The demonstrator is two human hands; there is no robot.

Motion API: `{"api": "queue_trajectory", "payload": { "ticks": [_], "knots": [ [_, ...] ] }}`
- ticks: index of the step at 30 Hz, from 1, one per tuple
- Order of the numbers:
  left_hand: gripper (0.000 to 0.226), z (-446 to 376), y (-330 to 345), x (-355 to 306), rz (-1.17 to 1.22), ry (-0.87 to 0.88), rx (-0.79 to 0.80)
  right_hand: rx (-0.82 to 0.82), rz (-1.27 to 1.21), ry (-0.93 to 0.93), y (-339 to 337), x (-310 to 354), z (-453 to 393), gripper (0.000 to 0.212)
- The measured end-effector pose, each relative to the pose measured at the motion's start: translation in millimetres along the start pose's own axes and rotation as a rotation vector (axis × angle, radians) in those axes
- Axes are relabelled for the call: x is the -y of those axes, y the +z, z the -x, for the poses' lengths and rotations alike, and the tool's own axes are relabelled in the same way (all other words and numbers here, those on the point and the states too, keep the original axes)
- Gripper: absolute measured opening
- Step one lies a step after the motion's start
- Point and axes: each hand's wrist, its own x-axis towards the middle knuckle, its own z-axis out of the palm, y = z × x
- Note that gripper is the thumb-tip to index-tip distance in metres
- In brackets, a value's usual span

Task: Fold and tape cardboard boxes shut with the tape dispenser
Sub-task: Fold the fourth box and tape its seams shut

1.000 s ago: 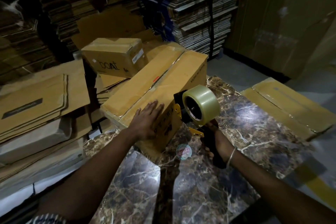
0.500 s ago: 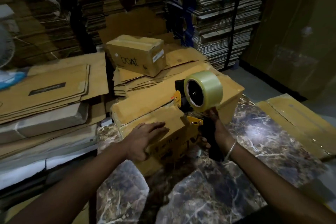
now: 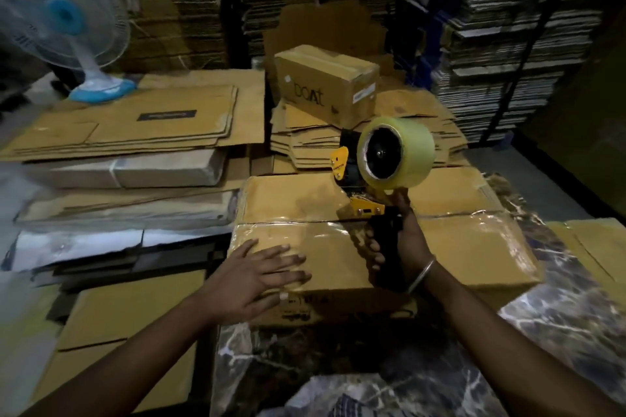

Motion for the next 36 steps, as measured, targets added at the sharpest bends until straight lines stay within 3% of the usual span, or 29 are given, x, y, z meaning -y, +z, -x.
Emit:
{"api": "queue_trajectory", "payload": {
  "ticks": [4,8,10,14,19,25,27,31,33,36],
  "knots": [
    [0.05,16,27,-7,0.103,-0.287,-0.454,-0.017,-0.022,0.017,1,-6,-8,0.082],
    [0.046,3,50,-31,0.752,-0.694,-1.123,0.017,-0.057,0.014,-4,-5,-12,0.084],
    [0.044,-7,50,-46,1.035,-0.88,-1.303,0.039,-0.067,0.033,-7,-6,-15,0.086],
    [0.045,-13,51,-52,1.249,-1.026,-1.307,0.044,-0.094,0.044,-10,-5,-19,0.082],
    [0.071,0,60,-40,1.402,-1.059,-1.239,0.032,-0.081,0.079,-8,-2,-20,0.085],
    [0.058,7,54,-42,1.072,-1.206,-1.06,0.011,-0.061,0.103,-5,-2,-19,0.085],
    [0.044,9,43,-39,1.023,-1.23,-1.018,0.002,-0.025,0.093,-4,-3,-17,0.082],
    [0.026,24,22,-11,0.969,-1.193,-0.769,0.01,0.064,0.092,0,-3,-15,0.082],
    [0.022,23,10,-5,0.823,-1.206,-0.671,0.007,0.109,0.108,2,-1,-13,0.082],
    [0.022,8,-12,-25,0.56,-1.107,-0.85,-0.008,0.192,0.143,1,1,-7,0.081]
  ]
}}
